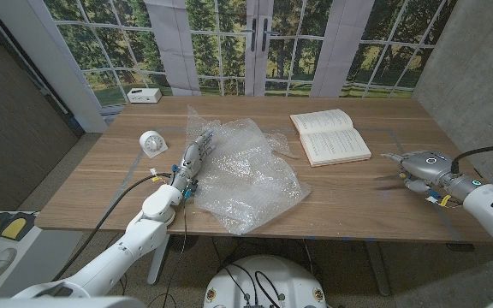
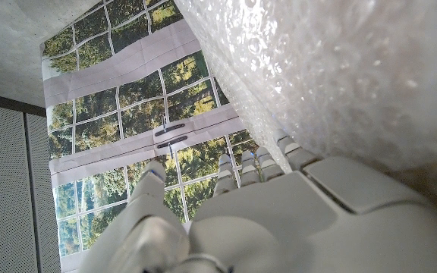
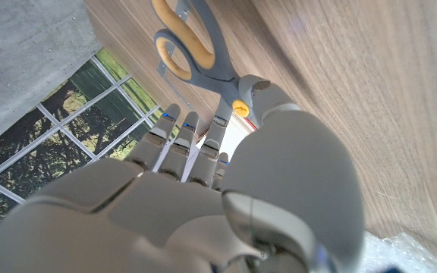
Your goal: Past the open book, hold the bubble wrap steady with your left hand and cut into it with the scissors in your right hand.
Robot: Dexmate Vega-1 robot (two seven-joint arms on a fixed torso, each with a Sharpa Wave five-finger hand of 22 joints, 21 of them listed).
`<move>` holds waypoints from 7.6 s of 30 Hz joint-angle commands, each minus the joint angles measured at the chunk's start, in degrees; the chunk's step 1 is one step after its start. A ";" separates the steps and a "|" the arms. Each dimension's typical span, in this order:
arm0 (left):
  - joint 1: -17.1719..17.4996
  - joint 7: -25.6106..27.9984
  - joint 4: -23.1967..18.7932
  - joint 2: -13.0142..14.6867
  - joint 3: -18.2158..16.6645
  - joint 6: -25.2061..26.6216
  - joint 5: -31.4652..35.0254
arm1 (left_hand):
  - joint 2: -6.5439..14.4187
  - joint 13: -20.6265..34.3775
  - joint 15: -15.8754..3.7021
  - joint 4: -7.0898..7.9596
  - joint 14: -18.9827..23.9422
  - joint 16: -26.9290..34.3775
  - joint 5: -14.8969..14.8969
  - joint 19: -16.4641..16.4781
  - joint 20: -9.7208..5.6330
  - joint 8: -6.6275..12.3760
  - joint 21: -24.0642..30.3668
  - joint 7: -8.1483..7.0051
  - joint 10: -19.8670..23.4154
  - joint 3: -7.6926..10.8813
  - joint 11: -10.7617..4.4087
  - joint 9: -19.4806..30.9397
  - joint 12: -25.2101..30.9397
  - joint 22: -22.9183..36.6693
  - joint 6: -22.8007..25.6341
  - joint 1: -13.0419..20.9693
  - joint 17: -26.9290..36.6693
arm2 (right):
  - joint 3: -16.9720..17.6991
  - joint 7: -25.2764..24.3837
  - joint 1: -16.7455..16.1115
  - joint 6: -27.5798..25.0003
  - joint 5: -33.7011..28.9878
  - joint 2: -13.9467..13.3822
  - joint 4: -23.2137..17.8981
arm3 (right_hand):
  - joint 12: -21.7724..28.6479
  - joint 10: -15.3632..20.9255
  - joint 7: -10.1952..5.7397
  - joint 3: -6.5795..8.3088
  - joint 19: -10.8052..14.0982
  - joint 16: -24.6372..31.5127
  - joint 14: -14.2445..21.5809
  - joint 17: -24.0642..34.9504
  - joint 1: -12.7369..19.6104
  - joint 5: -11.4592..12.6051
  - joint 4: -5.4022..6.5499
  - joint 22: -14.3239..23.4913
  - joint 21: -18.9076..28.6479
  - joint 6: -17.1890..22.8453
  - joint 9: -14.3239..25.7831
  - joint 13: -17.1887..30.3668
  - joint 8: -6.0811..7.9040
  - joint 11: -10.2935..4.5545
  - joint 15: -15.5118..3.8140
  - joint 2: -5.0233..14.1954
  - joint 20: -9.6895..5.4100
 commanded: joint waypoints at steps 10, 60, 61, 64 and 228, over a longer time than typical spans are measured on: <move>0.11 0.26 -1.00 0.41 -0.18 -0.26 0.43 | -0.02 0.13 0.05 0.13 -0.42 0.49 0.23 0.13 0.00 0.17 0.15 0.00 -0.03 -0.34 0.13 0.12 0.23 0.10 0.11 -0.42 0.08 | 2.21 -1.57 2.22 0.11 3.74 6.32 -3.28 | 2.67 6.25 -0.12 0.31 0.64 0.51 1.24 0.22 0.10 0.21 0.46 0.10 0.27 0.65 -0.06 3.79 0.50 -4.66 -10.14 -0.35 0.04; 3.47 0.73 -8.55 3.16 -1.85 -1.94 0.96 | 0.11 0.12 0.07 0.19 -0.34 0.49 0.28 0.23 -0.17 0.18 0.15 -0.02 0.10 -0.38 0.13 0.11 0.26 0.09 0.16 -0.47 0.04 | 3.87 -2.07 7.93 8.12 30.30 22.33 -11.74 | 4.19 8.03 0.20 -1.18 1.45 1.40 3.12 1.25 -1.04 -0.63 1.36 0.17 0.37 1.85 -0.11 3.11 0.39 -4.96 -10.26 -0.22 0.19; 3.47 0.77 -8.62 3.18 -1.88 -2.05 1.06 | 0.11 0.12 0.02 0.19 -0.33 0.49 0.28 0.20 -0.15 0.18 0.14 0.02 0.12 -0.38 0.12 0.11 0.26 0.09 0.18 -0.47 0.04 | 3.77 -1.92 8.08 8.26 31.13 22.42 -11.68 | 4.24 8.05 0.23 -1.30 1.45 1.44 3.13 1.31 -1.09 -0.69 1.38 0.17 0.36 1.89 -0.11 3.12 0.39 -4.97 -10.25 -0.22 0.22; 3.51 0.67 -8.78 3.14 -1.98 -2.27 0.95 | 0.12 0.12 0.05 0.19 -0.34 0.48 0.28 0.21 -0.15 0.19 0.14 0.05 0.10 -0.38 0.12 0.11 0.25 0.09 0.22 -0.47 0.04 | 3.28 -1.92 8.33 8.24 32.71 22.83 -11.57 | 4.46 8.20 0.26 -1.38 1.44 1.43 3.15 1.35 -1.15 -0.73 1.39 0.18 0.34 1.95 -0.11 3.28 0.37 -5.00 -10.14 -0.25 0.28; 11.34 5.53 -20.59 3.84 -4.32 -5.46 5.27 | 0.93 0.53 -2.86 -1.03 7.23 0.55 -0.16 1.32 -1.03 2.69 0.18 2.20 20.64 1.40 -1.85 0.36 4.27 0.06 19.55 2.02 -0.17 | -34.34 -9.33 28.71 33.17 65.89 22.80 5.53 | 6.43 8.81 0.22 -1.18 0.07 0.93 3.14 2.89 -2.83 1.33 0.91 0.30 0.21 3.54 -0.17 4.11 0.02 -5.00 -9.95 -0.10 2.43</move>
